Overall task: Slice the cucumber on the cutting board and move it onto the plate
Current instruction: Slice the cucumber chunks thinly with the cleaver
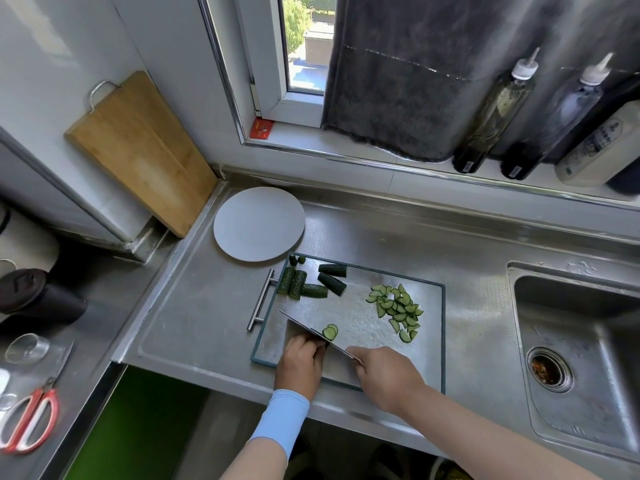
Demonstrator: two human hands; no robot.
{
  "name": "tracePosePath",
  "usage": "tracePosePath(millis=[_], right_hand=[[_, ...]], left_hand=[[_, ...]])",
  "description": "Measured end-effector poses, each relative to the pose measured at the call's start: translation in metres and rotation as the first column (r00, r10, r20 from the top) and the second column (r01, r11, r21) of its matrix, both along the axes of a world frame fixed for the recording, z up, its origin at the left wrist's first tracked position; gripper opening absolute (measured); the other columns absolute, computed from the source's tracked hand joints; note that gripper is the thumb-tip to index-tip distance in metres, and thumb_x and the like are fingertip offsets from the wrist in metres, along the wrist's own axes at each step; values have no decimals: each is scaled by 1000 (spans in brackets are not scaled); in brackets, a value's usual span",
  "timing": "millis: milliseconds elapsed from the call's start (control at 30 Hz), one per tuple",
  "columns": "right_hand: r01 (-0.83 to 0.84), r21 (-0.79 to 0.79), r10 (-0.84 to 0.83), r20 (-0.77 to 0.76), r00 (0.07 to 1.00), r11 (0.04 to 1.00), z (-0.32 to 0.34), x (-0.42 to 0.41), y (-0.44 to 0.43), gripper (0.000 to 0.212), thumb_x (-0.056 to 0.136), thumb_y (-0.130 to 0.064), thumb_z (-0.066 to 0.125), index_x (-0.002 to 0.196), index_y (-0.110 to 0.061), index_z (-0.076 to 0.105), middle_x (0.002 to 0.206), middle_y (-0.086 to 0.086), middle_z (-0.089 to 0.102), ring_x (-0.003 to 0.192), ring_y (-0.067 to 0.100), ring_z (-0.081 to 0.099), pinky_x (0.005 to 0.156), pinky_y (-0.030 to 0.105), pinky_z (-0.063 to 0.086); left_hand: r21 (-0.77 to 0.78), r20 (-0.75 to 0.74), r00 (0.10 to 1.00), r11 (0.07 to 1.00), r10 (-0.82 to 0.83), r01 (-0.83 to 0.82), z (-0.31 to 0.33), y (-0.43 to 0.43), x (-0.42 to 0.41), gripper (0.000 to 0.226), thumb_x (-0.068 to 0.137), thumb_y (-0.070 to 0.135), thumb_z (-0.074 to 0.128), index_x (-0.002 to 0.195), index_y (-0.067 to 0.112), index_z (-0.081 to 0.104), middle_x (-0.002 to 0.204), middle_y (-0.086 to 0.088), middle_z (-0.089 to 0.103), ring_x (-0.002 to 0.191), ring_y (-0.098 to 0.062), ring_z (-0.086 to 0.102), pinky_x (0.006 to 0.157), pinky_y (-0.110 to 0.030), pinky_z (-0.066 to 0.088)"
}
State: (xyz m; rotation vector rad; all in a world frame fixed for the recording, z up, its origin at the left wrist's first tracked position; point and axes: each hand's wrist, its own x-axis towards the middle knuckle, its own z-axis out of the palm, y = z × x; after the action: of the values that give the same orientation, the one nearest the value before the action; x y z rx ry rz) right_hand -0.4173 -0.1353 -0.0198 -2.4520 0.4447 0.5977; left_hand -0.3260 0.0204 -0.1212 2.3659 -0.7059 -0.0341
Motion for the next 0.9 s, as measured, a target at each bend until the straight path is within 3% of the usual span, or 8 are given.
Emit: tracePosePath(millis=[133,433,533,633,733,900], right_hand=[[5,-19,-4,43,999,1000,2,-4,2,35,104,-28,37,132,-26,57,107,6,72,99,29,62,84,36,52],[2,-17,-2,40,999,1000,1,-3,2,35,104,-28,36,131,-27,58,104,5,72,97,29,63,83,37,53],[3,1,-3,17,1000,1000,-2,-2,3,28,102,-24,37,113,-29,61,84,-1,67,87,28,61,68,33,48],[0,-1,0,-3,1000,1000,-6,0,2,21,98,-19,38,88,-33,49,64,-8,46,75,24,52,53,24,32],[-14,-10,14,-1,1000,1000,-7,1,2,20,98,-19,38,88,-34,46,63,-9,43,72,22,48,51,22,30],[-23,-6,23,9,1000,1000,-6,1,2,17,99,-20,38,90,-31,48,68,-6,47,74,24,50,59,32,35]], left_hand=[[-24,19,999,999,32,-31,6,-2,-1,19,69,5,83,85,15,75,88,-5,67,80,-21,64,75,-24,51],[-7,1,999,999,41,-41,0,-2,1,18,72,8,82,86,18,76,89,-3,68,80,-21,64,73,-24,51],[-20,-7,999,999,35,-35,-1,-1,1,19,70,6,82,84,18,76,87,-2,68,79,-21,63,70,-24,52],[-25,-1,999,999,34,-34,-3,0,0,22,66,3,84,81,18,76,84,-1,67,79,-18,61,69,-23,49],[-18,18,1000,1000,12,-12,-4,0,1,22,66,2,83,81,16,76,86,-1,66,82,-17,58,71,-22,48],[-3,-1,1000,1000,19,-19,-7,-1,-1,22,67,1,82,83,15,75,86,-2,65,83,-19,58,70,-26,51]])
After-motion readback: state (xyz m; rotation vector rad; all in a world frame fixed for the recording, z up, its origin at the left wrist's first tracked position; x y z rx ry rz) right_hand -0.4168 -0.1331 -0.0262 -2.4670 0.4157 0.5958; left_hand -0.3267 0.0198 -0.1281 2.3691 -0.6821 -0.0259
